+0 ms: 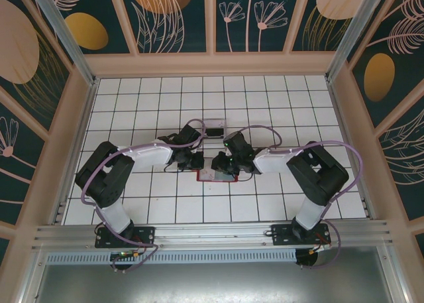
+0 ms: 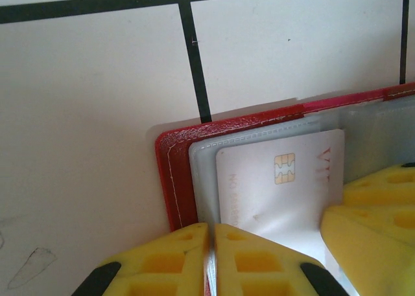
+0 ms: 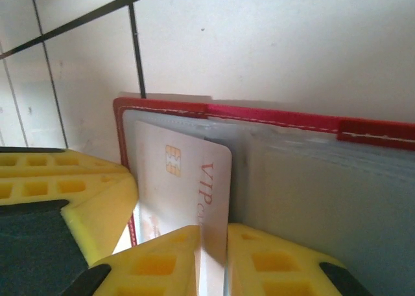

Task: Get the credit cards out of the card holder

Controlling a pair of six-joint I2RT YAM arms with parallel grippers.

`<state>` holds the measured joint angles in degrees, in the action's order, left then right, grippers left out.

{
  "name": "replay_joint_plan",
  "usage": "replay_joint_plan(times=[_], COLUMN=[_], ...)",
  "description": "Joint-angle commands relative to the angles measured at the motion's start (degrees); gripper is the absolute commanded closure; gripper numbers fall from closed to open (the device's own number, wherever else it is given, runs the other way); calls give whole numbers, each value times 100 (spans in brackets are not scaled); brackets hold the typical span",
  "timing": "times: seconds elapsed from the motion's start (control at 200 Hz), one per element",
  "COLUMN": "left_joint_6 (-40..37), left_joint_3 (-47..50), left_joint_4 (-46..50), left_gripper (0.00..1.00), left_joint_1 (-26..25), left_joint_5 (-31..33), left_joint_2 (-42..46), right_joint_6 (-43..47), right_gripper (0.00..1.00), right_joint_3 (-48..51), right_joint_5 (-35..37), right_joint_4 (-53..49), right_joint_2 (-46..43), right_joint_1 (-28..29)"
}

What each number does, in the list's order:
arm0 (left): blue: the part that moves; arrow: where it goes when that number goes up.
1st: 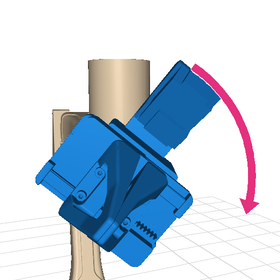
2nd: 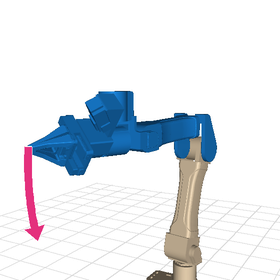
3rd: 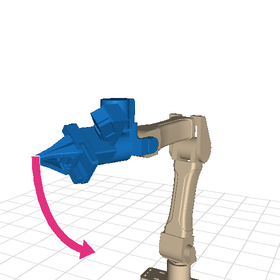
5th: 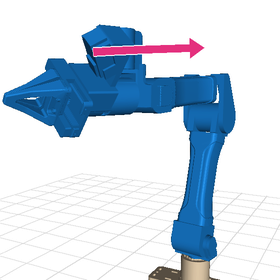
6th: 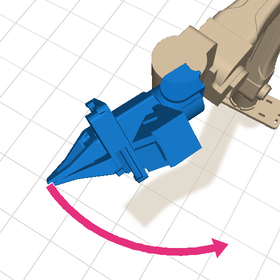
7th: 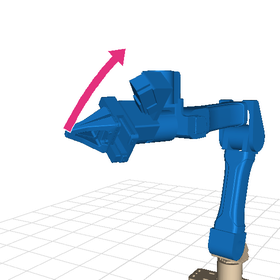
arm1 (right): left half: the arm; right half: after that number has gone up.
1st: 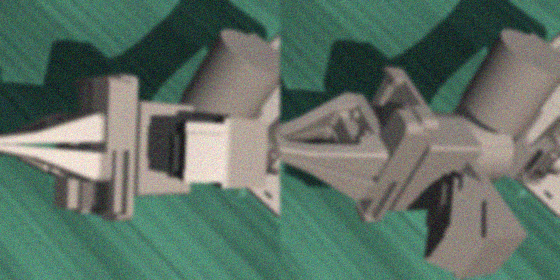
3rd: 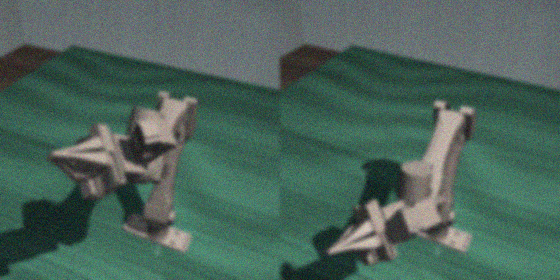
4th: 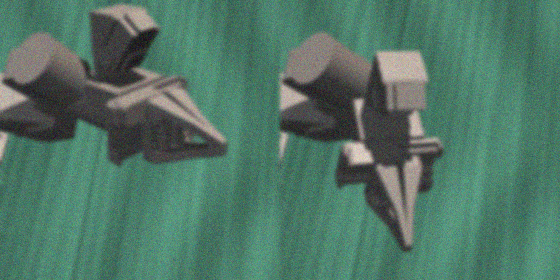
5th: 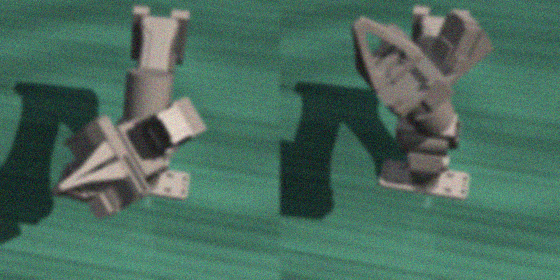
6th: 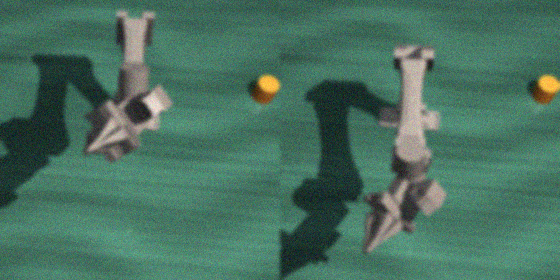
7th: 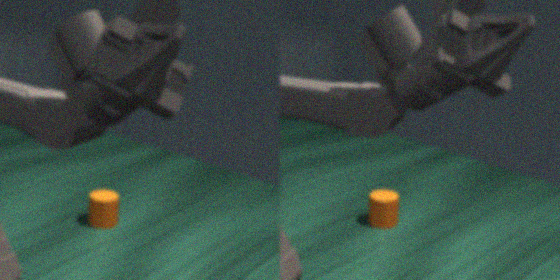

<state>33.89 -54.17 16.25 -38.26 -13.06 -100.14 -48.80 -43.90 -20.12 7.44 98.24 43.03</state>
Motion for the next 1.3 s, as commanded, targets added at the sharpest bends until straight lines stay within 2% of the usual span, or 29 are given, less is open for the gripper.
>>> replay_joint_plan(times=[0.0,0.726,1.296], left_joint_6=[-23,4,-5], left_joint_3=[47,38,-30], left_joint_4=[282,344,435], left_gripper=[87,87,87], left_joint_1=[-31,-33,-27], left_joint_5=[75,128,154], left_joint_2=[-243,-243,-256], right_joint_6=[-127,-235,-106], right_gripper=[83,96,97], right_joint_3=[165,642,909], right_joint_5=[-426,-458,-267], right_joint_4=[648,1015,671], right_joint_2=[-148,-480,-789], right_joint_1=[2,-149,-365])
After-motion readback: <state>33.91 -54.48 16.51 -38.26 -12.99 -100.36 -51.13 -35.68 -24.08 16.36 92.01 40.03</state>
